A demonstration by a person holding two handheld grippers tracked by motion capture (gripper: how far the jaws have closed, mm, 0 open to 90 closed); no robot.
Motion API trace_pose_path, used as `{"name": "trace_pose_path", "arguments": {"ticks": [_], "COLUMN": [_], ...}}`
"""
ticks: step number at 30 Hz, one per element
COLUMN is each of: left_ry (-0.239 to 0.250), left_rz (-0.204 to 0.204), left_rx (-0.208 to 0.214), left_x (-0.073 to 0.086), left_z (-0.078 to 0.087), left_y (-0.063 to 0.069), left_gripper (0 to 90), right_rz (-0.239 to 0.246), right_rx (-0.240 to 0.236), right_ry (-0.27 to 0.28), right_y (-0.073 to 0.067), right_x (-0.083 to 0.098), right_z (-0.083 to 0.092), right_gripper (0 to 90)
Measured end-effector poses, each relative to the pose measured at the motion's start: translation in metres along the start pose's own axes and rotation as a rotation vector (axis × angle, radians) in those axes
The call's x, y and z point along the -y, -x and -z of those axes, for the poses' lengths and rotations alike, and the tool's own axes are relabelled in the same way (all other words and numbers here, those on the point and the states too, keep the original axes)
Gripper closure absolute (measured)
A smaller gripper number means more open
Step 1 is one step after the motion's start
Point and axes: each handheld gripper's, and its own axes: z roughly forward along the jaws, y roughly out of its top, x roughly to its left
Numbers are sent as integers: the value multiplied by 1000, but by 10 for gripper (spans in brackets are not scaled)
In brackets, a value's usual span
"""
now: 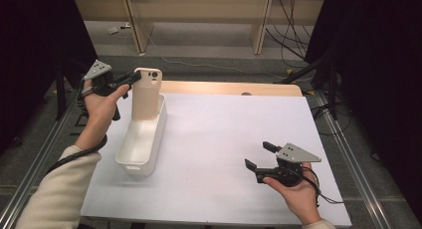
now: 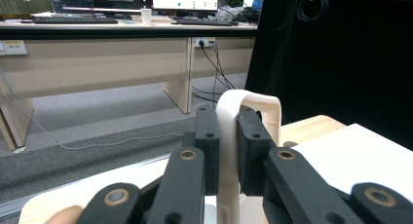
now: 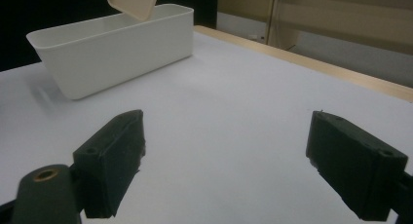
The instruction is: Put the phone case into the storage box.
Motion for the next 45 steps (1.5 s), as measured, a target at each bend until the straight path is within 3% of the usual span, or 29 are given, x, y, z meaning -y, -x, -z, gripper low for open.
{"name": "trace_pose_path", "arguments": {"ticks": [1,2,7,13,20,22,24,32,33,34,35,45], "left_ry": [0,1,0,-7,-15,-18,-20,-25,-24,-17,-19,-26], "left_rz": [-2,-1,1,4,9,3,3,4,-4,-266,-266,-263], "left_rx": [-1,-1,-5,-9,-15,-15,-16,-9,-17,-28,-11,-20], "left_x": [0,0,0,2,4,5,5,6,6,-2,-2,-1], "left_z": [0,-1,-2,-5,-9,-10,-11,-15,-15,-15,-16,-19], "left_y": [0,-1,-2,-5,-6,-7,-7,-8,-8,-25,-25,-27], "left_gripper": [812,812,812,812,812,812,812,812,812,812,812,812], "right_rz": [4,3,1,-21,-22,-3,-22,-22,-4,-20,-22,-32], "right_rx": [9,2,9,-2,-1,9,1,-1,7,0,-2,-4], "right_ry": [-27,8,2,-44,-13,-1,-12,-12,0,-9,-11,-18], "right_y": [0,0,0,0,0,1,0,0,2,1,1,0], "right_x": [-1,1,1,0,1,1,1,1,1,1,1,1], "right_z": [2,-1,0,3,0,0,0,0,0,0,1,2], "right_gripper": [155,155,155,155,155,155,155,155,155,156,155,156]}}
